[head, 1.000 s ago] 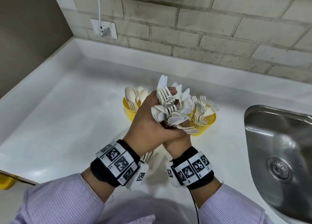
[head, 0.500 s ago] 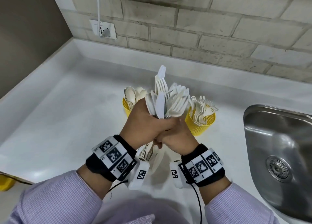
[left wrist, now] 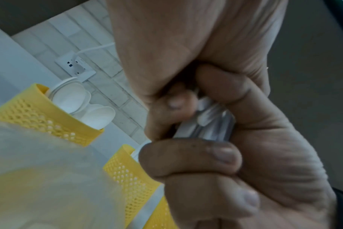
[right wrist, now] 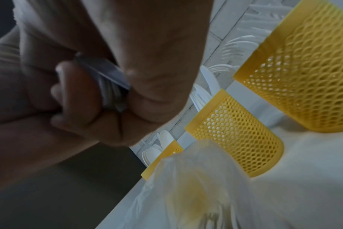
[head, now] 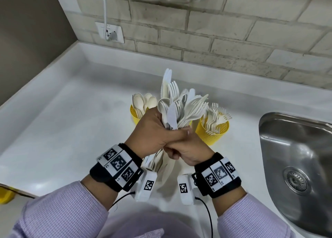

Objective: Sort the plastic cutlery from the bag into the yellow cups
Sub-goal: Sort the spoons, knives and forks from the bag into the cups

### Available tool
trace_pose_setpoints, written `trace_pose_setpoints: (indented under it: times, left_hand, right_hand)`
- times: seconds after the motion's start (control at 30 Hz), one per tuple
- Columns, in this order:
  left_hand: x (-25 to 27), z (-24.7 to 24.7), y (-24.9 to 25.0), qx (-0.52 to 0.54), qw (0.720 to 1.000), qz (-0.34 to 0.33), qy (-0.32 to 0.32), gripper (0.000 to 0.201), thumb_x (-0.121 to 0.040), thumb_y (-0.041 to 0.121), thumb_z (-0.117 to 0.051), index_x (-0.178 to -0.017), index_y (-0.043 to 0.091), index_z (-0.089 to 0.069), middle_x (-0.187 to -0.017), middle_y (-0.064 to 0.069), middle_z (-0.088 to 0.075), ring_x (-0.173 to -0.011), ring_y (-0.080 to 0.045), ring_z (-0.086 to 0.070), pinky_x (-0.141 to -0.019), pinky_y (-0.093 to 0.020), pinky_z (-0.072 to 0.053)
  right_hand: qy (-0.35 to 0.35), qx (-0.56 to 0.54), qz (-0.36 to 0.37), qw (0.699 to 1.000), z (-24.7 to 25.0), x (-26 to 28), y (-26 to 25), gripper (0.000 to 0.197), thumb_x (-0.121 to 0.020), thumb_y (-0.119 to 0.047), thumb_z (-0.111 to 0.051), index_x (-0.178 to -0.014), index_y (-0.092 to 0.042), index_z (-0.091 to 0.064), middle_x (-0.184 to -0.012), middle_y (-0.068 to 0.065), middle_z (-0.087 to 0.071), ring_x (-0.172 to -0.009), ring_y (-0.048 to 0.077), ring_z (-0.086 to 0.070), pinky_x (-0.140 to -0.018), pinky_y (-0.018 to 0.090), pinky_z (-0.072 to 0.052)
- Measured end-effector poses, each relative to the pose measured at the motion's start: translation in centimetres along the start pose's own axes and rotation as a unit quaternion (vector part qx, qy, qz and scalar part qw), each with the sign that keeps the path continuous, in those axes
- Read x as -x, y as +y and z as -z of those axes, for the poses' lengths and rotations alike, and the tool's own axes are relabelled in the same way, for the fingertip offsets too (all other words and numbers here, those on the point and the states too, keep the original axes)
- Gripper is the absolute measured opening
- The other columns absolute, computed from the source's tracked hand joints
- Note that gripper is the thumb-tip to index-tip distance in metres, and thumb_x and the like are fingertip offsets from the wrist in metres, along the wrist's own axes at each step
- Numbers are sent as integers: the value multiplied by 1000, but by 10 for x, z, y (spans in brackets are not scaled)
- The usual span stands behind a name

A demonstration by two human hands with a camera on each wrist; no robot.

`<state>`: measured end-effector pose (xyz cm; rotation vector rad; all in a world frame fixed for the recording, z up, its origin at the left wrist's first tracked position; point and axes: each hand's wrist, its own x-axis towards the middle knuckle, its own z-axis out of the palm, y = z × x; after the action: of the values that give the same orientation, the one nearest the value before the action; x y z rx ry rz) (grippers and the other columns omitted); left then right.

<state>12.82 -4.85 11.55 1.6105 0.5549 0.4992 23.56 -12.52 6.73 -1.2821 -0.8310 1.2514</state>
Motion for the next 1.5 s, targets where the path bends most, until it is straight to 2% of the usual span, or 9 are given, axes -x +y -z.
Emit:
trace_pose_setpoints:
  times: [0.17, 0.27, 0.37, 0.53, 0.63, 0.8, 0.87, 1.07, 1.5]
  left_hand:
    - [-5, 11, -3, 44, 991, 9, -129, 30, -82, -6, -80, -108, 8, -72, -105, -12, -78, -96, -39, -73, -82, -50, -62]
    - [-7, 11, -8, 28, 995, -5, -95, 24, -86, -6, -77, -104, 10, -75, -101, -14, -78, -103, -37, -73, -97, -56, -57]
    - [-6, 8, -11, 12, 999, -21, -23, 14, -85, -1, -78, -95, 10, -77, -92, -15, -78, -87, -39, -75, -75, -59, -62]
    - [-9, 14, -13, 70, 996, -58, 16, 13, -89, -12, -68, -85, -1, -72, -81, -17, -73, -77, -28, -71, -74, -36, -57]
    - [-6, 15, -16, 82, 995, -48, 15, 12, -91, -11, -66, -87, 0, -69, -76, -17, -70, -73, -28, -68, -73, -36, -56]
    - [2, 8, -20, 66, 997, -28, 21, 16, -88, -6, -63, -86, 9, -69, -69, -14, -67, -59, -34, -65, -60, -49, -58]
    - [2, 4, -21, 54, 998, -20, 9, 16, -89, -10, -63, -89, 6, -67, -72, -12, -67, -58, -31, -65, -55, -40, -56]
    - [-1, -2, -20, 36, 999, -18, 4, 17, -90, -18, -60, -97, -2, -64, -70, -10, -66, -56, -27, -64, -55, -33, -54]
    - [-2, -1, -23, 65, 998, 2, 9, 10, -88, -1, -64, -97, -3, -63, -69, -14, -64, -57, -30, -65, -58, -38, -56]
  right_hand:
    - [-35, 38, -103, 993, 1, 0, 5, 27, -93, 0, -68, -75, -8, -51, -48, 3, -47, -36, 6, -41, -41, 15, -32]
    - [-11, 12, -50, 999, -1, 1, 5, 33, -77, 0, -79, -93, -19, -57, -67, -5, -64, -51, 6, -56, -47, 18, -43]
    - [7, 13, 21, 1000, -5, 1, -1, 33, -69, 3, -74, -82, -26, -67, -57, -11, -61, -48, 9, -55, -47, 28, -43]
    - [-27, 218, 8, 976, 13, 5, -4, 34, -84, -19, -79, -111, -28, -61, -99, -9, -69, -87, 4, -68, -78, 27, -58]
    - [-22, 193, 23, 981, 23, 11, -9, 34, -81, -9, -69, -105, -31, -58, -89, -14, -61, -80, 0, -61, -73, 17, -49]
    - [135, 44, 127, 982, 25, 11, -9, 30, -71, -2, -57, -99, -12, -60, -92, 8, -63, -84, 24, -57, -81, 43, -48]
    - [162, 8, 172, 972, 22, 13, -16, 24, -72, -7, -61, -96, -9, -59, -87, 6, -61, -81, 24, -54, -78, 41, -48]
    - [174, 18, 240, 955, 15, 19, -26, 13, -85, -11, -67, -94, -9, -57, -77, 1, -58, -66, 24, -55, -62, 42, -52]
    - [189, 35, 260, 946, 18, 16, -29, 5, -96, -10, -64, -95, -15, -62, -81, -6, -65, -69, 16, -57, -67, 28, -51]
